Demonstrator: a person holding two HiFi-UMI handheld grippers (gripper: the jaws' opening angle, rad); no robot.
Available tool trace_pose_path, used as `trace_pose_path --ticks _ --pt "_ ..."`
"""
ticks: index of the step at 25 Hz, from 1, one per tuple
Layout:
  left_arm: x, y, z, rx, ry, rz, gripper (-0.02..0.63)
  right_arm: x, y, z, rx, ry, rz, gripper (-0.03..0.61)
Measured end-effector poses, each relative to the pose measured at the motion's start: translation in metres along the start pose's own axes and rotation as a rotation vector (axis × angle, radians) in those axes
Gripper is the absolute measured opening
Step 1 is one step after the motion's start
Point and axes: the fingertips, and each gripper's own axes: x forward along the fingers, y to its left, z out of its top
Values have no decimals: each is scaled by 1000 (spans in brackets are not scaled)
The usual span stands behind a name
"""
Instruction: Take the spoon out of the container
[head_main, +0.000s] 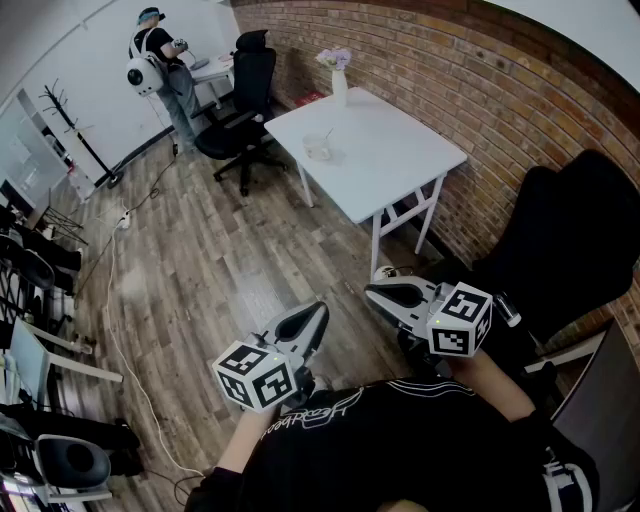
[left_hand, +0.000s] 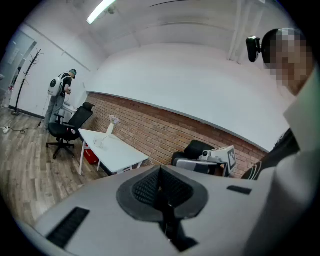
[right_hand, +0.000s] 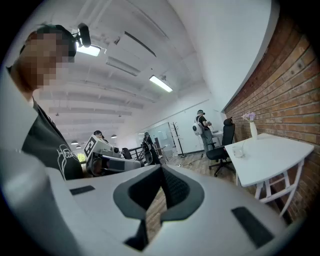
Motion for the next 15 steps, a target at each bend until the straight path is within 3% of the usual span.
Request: trace_pose_path --ticks 15 --pt "2 21 0 -20 8 -2 5 17 -17 -7 0 6 -42 -3"
